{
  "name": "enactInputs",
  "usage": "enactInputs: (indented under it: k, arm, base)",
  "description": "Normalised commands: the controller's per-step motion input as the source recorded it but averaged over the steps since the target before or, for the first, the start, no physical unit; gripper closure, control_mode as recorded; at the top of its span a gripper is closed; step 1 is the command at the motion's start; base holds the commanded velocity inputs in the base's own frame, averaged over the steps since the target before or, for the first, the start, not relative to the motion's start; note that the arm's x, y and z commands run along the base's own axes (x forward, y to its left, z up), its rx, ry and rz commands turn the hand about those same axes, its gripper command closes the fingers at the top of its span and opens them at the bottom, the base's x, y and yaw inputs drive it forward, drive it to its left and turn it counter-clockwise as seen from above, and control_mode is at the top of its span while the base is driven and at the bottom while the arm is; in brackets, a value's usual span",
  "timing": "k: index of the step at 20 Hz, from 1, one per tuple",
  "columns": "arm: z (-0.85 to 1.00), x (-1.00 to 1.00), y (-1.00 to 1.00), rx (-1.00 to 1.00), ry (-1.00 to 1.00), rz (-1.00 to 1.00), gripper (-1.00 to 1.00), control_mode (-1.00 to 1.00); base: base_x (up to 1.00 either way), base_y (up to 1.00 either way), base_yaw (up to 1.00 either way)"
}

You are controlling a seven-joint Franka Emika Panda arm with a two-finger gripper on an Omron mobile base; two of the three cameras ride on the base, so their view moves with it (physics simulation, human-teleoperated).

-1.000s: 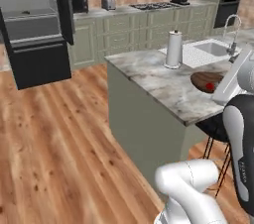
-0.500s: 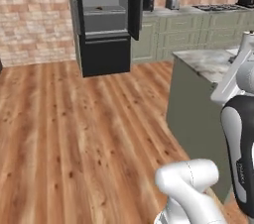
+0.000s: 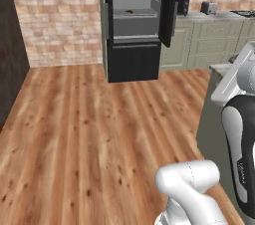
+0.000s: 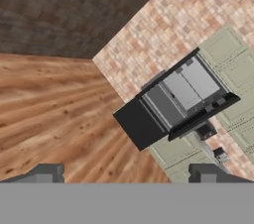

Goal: Retrieve the apple and banana from the fridge and place them into the bowl on the dining table.

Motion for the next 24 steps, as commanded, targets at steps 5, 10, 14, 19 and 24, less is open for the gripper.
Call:
enactInputs:
  k: [5, 10, 14, 19, 24]
  arm:
    - [0.00, 0.00, 0.00, 0.00, 0.00, 0.00, -1.00, 1.00]
    - [0.00, 0.00, 0.00, 0.00, 0.00, 0.00, -1.00, 1.00]
    - [0.00, 0.00, 0.00, 0.00, 0.00, 0.00, -1.00, 1.00]
    - [0.00, 0.00, 0.00, 0.00, 0.00, 0.00, -1.00, 1.00]
    - [0.00, 0.00, 0.00, 0.00, 0.00, 0.00, -1.00, 1.00]
  base:
    - [0.92, -0.56, 0.13]
    - [0.88, -0.74, 0.12]
    - [0.95, -0.91, 0.11]
    - [1.00, -0.70, 0.09]
    - [1.00, -0.27, 0.08]
